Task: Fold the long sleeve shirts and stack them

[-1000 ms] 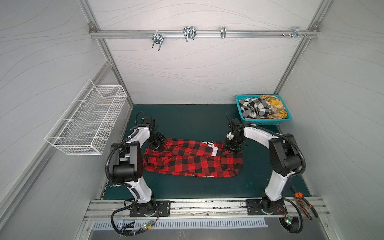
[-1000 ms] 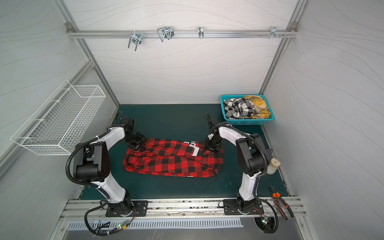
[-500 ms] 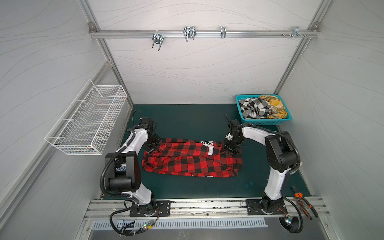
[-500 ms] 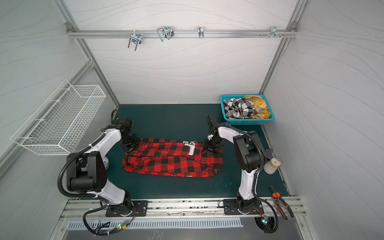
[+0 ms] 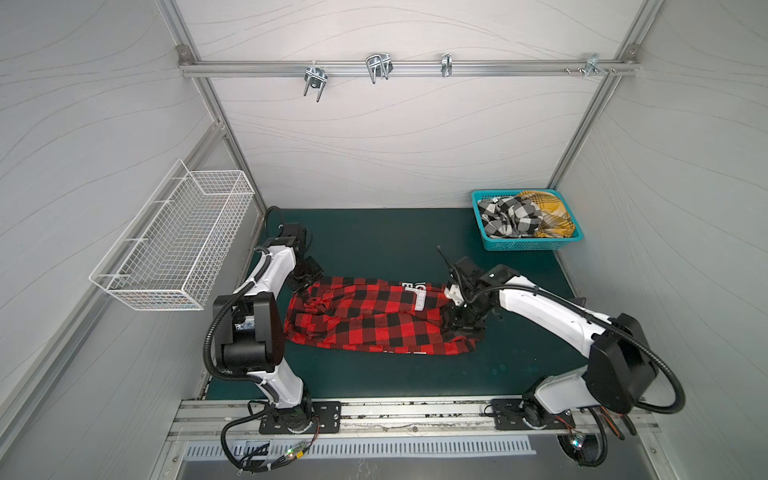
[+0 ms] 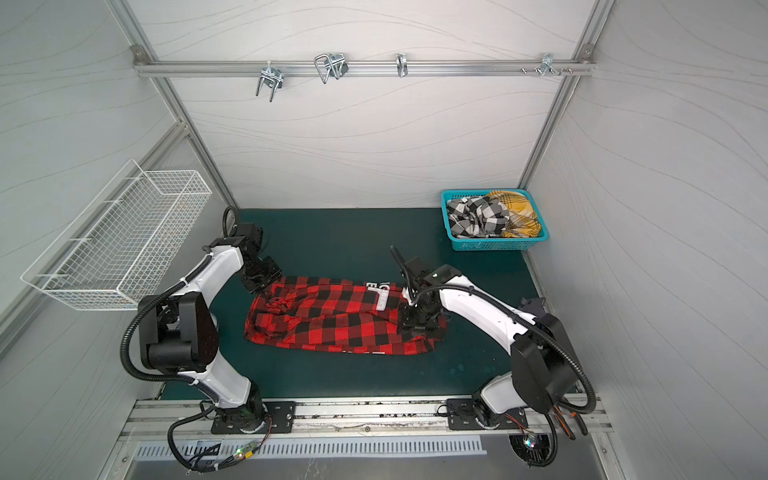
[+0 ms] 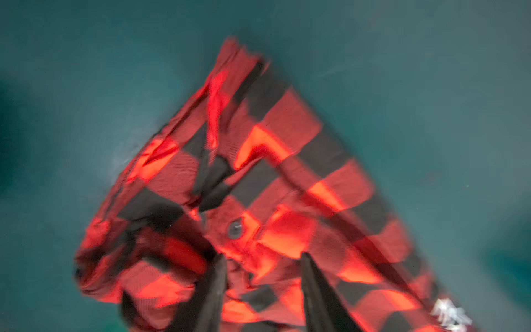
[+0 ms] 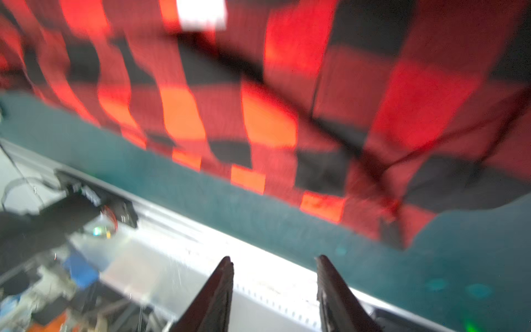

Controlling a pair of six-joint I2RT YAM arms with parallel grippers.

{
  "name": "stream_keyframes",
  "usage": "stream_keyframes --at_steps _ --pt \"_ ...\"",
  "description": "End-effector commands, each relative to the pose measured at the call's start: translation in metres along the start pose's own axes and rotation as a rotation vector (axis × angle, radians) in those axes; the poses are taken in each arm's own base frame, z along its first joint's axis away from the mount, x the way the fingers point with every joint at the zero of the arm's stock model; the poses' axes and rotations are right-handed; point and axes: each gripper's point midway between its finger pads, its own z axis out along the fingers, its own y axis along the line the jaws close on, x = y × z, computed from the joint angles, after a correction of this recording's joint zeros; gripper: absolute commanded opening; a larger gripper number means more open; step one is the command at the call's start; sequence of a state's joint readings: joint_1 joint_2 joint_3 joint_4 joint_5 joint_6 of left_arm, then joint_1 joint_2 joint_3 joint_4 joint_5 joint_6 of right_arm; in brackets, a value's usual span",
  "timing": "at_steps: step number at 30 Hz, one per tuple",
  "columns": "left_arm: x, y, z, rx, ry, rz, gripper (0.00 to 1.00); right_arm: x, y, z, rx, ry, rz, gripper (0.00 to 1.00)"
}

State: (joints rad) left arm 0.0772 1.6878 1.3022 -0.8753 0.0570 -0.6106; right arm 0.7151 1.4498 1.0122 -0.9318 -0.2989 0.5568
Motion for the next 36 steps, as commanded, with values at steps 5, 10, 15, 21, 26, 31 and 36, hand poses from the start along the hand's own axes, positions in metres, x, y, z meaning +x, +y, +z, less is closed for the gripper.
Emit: stream_keyframes --at_steps 5,10,15,21,26,31,36 --pt "0.001 -0.004 0.053 -0.063 0.121 0.019 0.19 -0.01 0.005 0.056 -0.06 0.121 0.165 0.39" --pt "0.003 0.008 0.078 -0.122 0.158 0.002 0.11 -0.047 -0.029 0.075 0.01 0.122 0.253 0.33" --pt "0.005 0.019 0.082 -0.156 0.167 -0.009 0.05 -0.152 -0.051 0.049 0.04 -0.035 0.277 0.34" --pt "0.066 0.011 0.066 -0.066 0.222 0.0 0.08 -0.276 -0.003 -0.016 -0.009 -0.178 0.133 0.36" --pt "0.147 -0.027 0.037 0.082 0.291 0.1 0.32 -0.238 -0.006 -0.052 0.06 -0.211 0.103 0.42" --pt "0.137 -0.043 -0.002 0.153 0.204 0.157 0.42 -0.146 0.001 -0.035 0.054 -0.139 0.077 0.46" --pt "0.143 -0.059 0.014 0.169 0.289 0.216 0.14 -0.102 0.059 0.01 -0.112 -0.028 0.018 0.44"
